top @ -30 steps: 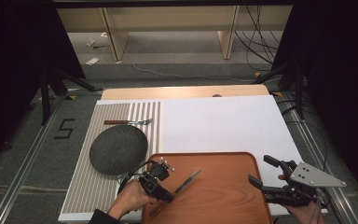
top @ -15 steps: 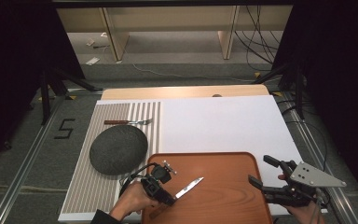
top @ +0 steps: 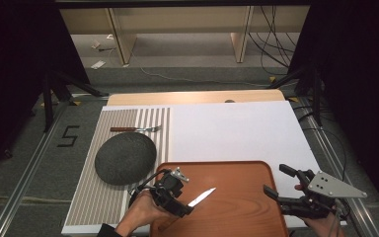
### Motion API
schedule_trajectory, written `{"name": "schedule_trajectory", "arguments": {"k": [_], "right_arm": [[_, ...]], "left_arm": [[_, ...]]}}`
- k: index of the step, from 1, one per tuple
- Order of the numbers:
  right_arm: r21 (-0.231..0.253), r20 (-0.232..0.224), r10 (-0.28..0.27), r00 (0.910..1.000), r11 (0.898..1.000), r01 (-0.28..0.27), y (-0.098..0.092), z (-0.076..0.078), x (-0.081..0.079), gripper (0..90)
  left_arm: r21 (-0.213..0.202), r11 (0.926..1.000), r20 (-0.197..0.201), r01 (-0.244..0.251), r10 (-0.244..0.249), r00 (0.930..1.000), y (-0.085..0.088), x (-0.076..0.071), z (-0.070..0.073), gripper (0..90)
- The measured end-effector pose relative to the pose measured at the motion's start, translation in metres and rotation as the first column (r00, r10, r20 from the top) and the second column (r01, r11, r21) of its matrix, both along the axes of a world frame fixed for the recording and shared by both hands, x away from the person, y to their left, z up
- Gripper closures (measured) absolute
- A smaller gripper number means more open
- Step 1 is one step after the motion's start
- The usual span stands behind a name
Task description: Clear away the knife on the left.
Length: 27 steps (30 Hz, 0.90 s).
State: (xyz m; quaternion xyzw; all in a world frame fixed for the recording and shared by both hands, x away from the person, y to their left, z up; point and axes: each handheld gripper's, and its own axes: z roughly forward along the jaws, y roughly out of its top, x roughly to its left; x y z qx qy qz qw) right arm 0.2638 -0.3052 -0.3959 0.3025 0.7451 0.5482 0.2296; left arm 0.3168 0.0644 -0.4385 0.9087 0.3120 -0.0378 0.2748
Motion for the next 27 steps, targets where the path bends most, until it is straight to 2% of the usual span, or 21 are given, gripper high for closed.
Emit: {"name": "schedule_trajectory", "arguments": {"k": [5,8,16,22,25,27], "right_arm": [[0.004,0.004,-0.001,1.0000,1.000,0.001,0.000,0.000,0.000,19.7],[0.002,0.003,0.000,1.0000,1.000,0.000,0.000,0.000,0.000,19.7],[0.000,0.004,0.000,1.0000,1.000,0.000,0.000,0.000,0.000,19.7],[-0.001,0.003,0.001,1.0000,1.000,-0.001,0.000,0.000,0.000,19.7],[-0.001,0.003,0.001,1.0000,1.000,-0.001,0.000,0.000,0.000,19.7],[-0.002,0.003,0.002,1.0000,1.000,-0.002,0.000,0.000,0.000,19.7]], "left_arm": [[-0.023,0.9992,0.036,0.032,-0.031,0.9989,-0.011,-0.006,0.000,29.0],[-0.019,0.9985,0.041,0.051,-0.050,0.9979,-0.016,-0.007,-0.002,31.4],[-0.017,0.9954,0.028,0.094,-0.093,0.9953,-0.026,-0.007,-0.008,58.6],[0.027,0.9928,0.009,0.116,-0.117,0.9931,-0.032,-0.006,-0.015,73.7],[0.063,0.9899,0.003,0.127,-0.128,0.9918,-0.033,-0.004,-0.019,82.0],[0.062,0.9873,0.002,0.146,-0.147,0.9892,-0.034,-0.004,-0.021,85.9]]}}
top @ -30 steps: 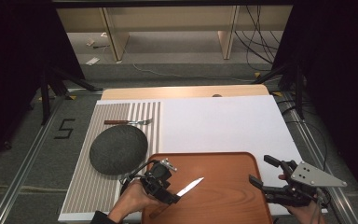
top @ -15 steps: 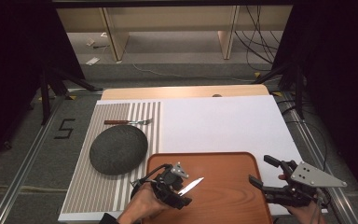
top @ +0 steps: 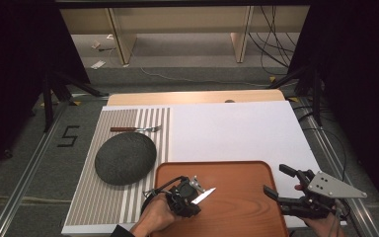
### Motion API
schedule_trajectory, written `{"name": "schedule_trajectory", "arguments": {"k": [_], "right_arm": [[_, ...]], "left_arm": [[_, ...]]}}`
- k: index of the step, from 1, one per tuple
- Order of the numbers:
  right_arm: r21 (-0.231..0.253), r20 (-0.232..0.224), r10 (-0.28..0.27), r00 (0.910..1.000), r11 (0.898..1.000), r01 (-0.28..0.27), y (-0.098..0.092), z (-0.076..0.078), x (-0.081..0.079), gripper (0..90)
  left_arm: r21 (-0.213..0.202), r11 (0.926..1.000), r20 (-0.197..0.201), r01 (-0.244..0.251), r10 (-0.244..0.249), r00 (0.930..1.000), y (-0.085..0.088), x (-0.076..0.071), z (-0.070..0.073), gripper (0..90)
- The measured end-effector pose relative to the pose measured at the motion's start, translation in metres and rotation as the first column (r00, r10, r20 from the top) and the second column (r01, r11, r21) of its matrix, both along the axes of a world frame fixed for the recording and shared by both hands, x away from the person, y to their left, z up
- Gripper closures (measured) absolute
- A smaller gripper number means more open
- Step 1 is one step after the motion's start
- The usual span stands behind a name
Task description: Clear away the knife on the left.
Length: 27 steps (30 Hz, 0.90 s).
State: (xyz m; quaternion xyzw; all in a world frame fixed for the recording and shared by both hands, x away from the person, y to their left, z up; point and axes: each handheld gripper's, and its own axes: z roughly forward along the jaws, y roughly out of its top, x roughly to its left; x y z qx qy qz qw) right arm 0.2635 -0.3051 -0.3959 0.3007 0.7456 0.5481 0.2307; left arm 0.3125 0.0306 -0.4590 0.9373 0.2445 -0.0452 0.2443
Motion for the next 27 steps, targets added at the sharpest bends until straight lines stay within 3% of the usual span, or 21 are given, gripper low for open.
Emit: {"name": "schedule_trajectory", "arguments": {"k": [4,16,27], "right_arm": [[0.003,0.001,0.000,1.0000,1.000,0.000,0.000,0.000,0.000,19.7],[0.000,0.004,0.002,1.0000,1.000,-0.002,0.000,0.000,0.000,19.7],[0.002,0.005,0.002,1.0000,1.000,-0.002,-0.001,0.001,0.000,19.7]], "left_arm": [[0.036,0.9993,0.005,0.009,-0.009,0.9999,-0.001,0.000,-0.003,89.6],[0.046,0.9972,0.022,-0.059,0.058,0.9981,0.007,0.007,-0.005,89.7],[0.058,0.9964,-0.010,-0.062,0.063,0.9980,0.015,0.009,-0.004,89.6]]}}
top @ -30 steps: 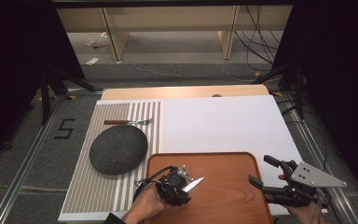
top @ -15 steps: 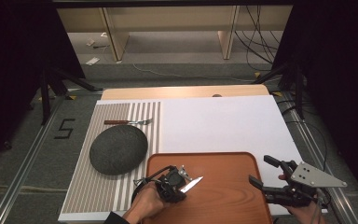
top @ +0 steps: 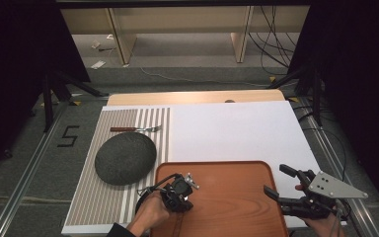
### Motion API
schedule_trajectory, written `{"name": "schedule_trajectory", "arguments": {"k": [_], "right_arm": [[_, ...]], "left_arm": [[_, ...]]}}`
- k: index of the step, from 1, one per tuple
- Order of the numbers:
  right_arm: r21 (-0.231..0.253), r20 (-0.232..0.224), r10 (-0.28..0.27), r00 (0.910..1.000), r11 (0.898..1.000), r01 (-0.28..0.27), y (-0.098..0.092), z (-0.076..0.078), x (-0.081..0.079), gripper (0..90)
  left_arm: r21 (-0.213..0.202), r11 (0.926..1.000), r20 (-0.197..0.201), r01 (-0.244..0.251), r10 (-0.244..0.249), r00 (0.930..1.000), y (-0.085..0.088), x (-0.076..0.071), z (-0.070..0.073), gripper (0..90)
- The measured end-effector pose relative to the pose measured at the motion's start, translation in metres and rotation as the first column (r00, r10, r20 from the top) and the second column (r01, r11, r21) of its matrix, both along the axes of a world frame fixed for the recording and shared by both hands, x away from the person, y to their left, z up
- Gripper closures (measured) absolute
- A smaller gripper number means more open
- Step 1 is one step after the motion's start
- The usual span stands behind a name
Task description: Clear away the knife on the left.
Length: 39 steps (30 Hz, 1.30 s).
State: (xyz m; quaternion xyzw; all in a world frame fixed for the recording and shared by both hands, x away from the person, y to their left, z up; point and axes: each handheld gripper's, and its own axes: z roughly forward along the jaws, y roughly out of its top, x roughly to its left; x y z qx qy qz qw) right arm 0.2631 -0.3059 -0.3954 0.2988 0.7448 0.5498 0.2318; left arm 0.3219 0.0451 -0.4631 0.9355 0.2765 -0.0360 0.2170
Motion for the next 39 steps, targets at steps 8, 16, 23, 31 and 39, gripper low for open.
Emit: {"name": "schedule_trajectory", "arguments": {"k": [8,16,23,31,39], "right_arm": [[-0.001,0.000,0.002,1.0000,1.000,-0.002,-0.001,0.000,0.000,19.8],[-0.002,0.000,0.001,1.0000,1.000,-0.001,-0.001,0.000,0.000,19.8],[-0.002,0.001,-0.001,1.0000,1.000,0.001,-0.001,0.000,0.000,19.8],[-0.002,-0.001,-0.001,1.0000,1.000,0.001,-0.001,0.000,0.000,19.9],[-0.001,0.000,-0.003,1.0000,1.000,0.003,-0.001,0.000,0.000,19.9]], "left_arm": [[0.018,0.9998,-0.027,0.000,0.000,0.9996,0.007,0.001,0.001,89.7],[0.022,0.9991,-0.062,0.036,-0.035,0.9974,0.006,-0.005,0.001,89.5],[0.036,0.9984,-0.106,0.044,-0.040,0.9936,0.011,-0.006,0.001,89.6],[0.052,0.9985,-0.111,0.019,-0.014,0.9938,0.023,-0.003,0.002,89.6],[0.066,0.9977,-0.104,-0.015,0.022,0.9943,0.031,0.000,0.002,89.6]]}}
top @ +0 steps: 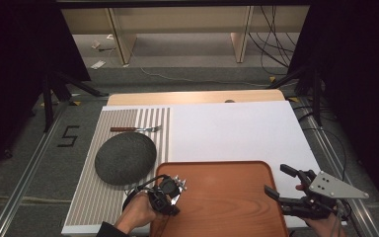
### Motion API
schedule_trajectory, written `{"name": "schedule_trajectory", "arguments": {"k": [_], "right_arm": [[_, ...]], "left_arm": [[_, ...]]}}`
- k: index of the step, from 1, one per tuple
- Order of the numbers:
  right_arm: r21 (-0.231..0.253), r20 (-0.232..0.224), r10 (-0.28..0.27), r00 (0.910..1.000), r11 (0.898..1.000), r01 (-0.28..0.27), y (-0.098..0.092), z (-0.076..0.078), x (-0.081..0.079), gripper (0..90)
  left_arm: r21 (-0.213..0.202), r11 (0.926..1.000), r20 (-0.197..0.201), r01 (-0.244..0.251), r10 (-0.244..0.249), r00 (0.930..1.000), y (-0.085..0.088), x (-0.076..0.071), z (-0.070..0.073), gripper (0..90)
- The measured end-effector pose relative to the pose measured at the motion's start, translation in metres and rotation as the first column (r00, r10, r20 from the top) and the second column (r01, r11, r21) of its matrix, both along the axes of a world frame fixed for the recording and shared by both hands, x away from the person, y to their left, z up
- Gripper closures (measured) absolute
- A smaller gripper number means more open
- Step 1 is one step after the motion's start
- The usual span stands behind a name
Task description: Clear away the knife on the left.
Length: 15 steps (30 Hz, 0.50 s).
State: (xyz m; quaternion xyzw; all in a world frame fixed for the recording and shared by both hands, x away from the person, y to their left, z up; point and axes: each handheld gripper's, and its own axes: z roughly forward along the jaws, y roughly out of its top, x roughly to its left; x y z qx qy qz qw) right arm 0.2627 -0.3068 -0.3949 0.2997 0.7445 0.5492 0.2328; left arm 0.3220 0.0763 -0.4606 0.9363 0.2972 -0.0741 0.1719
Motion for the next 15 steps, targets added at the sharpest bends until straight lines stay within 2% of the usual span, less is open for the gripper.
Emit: {"name": "schedule_trajectory", "arguments": {"k": [7,15], "right_arm": [[-0.002,0.000,0.000,1.0000,1.000,0.000,0.000,0.000,0.000,19.9],[-0.003,0.000,0.001,1.0000,1.000,-0.001,0.000,0.000,0.000,19.9]], "left_arm": [[0.013,0.9995,0.014,-0.027,0.027,0.9995,0.007,0.003,0.001,89.6],[0.029,0.9986,0.009,-0.044,0.044,0.9990,0.016,0.005,0.001,89.6]]}}
